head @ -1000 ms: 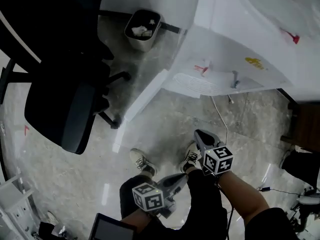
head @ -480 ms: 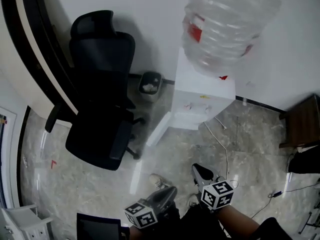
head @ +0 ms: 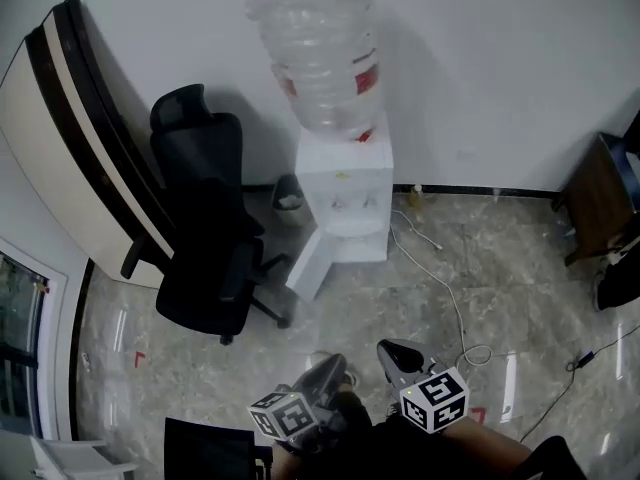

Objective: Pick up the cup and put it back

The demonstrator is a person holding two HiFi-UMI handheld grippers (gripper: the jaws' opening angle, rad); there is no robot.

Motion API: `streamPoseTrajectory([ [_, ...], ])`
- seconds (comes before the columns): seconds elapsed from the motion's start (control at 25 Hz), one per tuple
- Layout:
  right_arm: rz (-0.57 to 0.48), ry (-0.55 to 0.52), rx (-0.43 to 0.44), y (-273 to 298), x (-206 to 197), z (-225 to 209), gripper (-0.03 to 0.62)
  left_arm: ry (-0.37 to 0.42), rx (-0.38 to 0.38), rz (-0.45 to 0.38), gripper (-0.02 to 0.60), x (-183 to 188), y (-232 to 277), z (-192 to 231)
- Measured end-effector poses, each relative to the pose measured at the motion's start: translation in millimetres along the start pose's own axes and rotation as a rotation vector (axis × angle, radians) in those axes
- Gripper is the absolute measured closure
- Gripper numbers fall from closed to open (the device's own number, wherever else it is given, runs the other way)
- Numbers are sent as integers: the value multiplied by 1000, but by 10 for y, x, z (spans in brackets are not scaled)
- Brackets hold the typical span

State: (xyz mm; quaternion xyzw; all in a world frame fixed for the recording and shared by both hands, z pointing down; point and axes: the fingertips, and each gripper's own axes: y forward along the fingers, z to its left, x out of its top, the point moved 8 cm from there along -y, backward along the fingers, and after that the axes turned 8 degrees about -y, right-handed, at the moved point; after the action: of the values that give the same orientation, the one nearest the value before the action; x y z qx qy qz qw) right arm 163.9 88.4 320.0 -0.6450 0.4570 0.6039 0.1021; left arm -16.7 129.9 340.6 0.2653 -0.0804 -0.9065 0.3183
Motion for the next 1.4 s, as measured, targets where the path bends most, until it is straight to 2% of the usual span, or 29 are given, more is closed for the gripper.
streamPoseTrajectory([
  [0.16, -9, 89, -1, -568, -185, 67, 576, 111, -12, 47, 577, -296, -224, -564],
  [0.28, -47, 79, -7, -820, -153, 202, 576, 202, -11, 25, 577, -305, -409, -763],
  [0.44, -91, 35, -29, -908, 8, 432, 576, 226, -44, 11, 577, -215, -605, -834],
  [0.68, -148, 45, -62, -900, 179, 827, 576, 287, -54, -2, 577, -13, -947, -806],
  [0.92, -174, 14, -103, -820, 205, 1271, 585, 279, -62, -12, 577, 167, -1244, -620],
  [1.08, -182, 47, -141, -806, 167, 1389, 585, 276, -84, 7, 577, 191, -1356, -525],
  [1.4, -211, 19, -150, -795, 218, 1547, 586, 286, -111, 19, 577, 218, -1445, -485],
])
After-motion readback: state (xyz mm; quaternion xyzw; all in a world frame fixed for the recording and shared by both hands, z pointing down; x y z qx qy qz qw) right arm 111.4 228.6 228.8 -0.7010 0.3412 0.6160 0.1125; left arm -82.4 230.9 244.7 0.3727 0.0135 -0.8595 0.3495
